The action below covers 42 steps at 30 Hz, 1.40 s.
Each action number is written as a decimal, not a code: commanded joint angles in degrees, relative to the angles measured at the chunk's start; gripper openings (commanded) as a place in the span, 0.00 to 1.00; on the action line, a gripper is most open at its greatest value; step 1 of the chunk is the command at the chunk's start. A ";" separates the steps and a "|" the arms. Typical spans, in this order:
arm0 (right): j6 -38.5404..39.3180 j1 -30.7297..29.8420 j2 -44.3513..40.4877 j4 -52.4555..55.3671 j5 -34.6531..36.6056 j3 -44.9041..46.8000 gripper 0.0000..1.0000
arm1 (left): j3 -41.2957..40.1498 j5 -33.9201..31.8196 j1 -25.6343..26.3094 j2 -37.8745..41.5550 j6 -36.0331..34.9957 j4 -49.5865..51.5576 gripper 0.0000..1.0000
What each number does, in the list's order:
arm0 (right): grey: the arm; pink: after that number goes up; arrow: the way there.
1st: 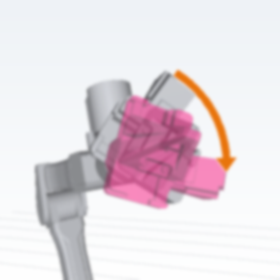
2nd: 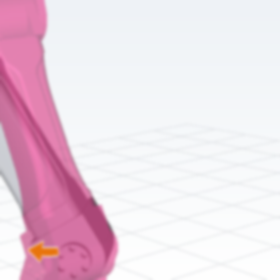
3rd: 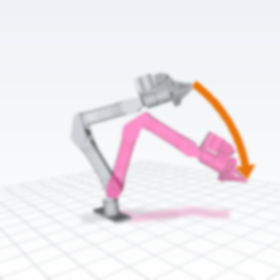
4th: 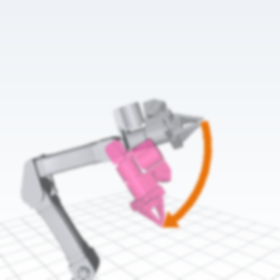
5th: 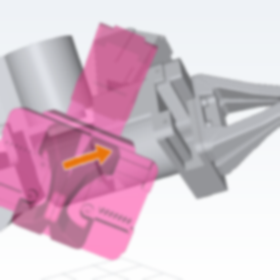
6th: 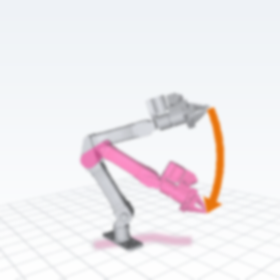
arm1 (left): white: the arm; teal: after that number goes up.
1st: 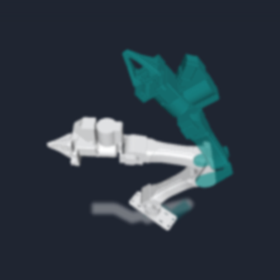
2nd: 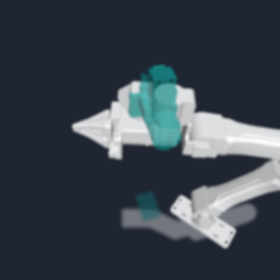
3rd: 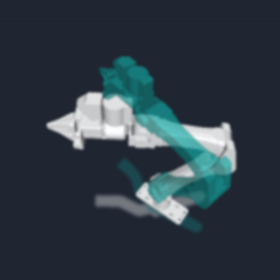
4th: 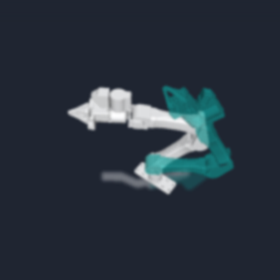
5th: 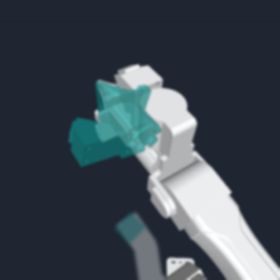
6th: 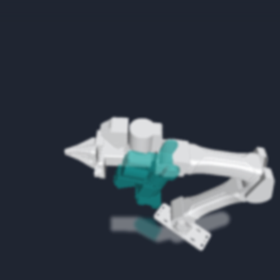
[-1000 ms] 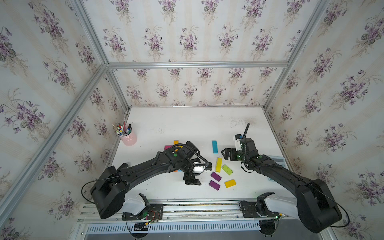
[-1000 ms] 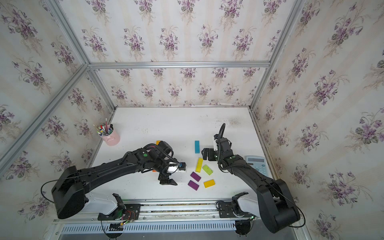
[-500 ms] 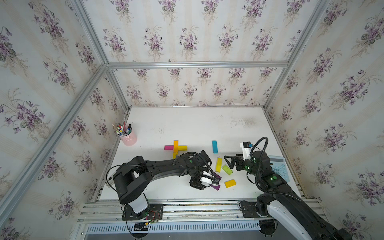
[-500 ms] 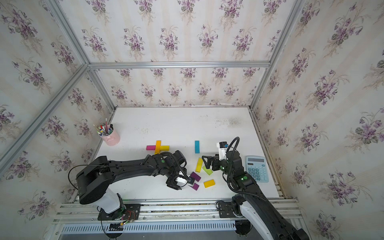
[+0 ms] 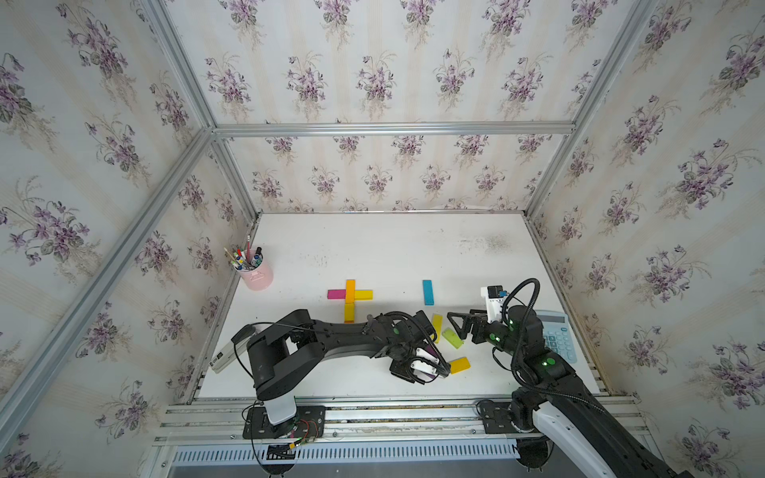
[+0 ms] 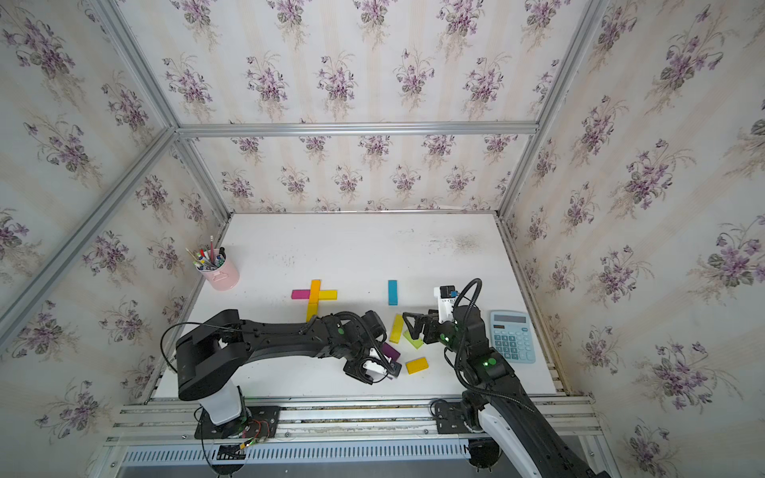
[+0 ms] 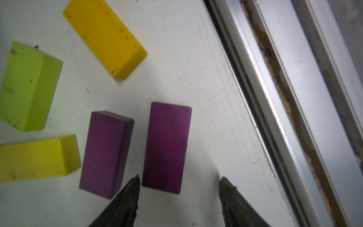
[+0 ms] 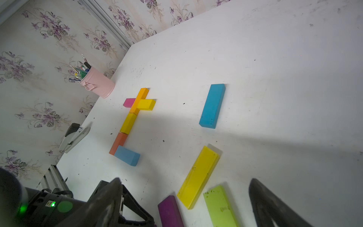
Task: Assemble the letter t with building blocks
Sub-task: Pick up the building block from the center of the board.
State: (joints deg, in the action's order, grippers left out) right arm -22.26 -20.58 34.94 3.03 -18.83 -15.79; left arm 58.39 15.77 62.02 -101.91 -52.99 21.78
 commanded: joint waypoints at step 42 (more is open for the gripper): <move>11.55 -0.03 20.16 -8.38 -6.59 -8.60 1.00 | 4.36 6.71 -16.45 11.79 -2.70 14.24 0.26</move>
State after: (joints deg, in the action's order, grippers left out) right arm -14.79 -20.58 51.90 -1.63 -22.96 -22.50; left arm 60.82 20.62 48.16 -89.10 -53.49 34.41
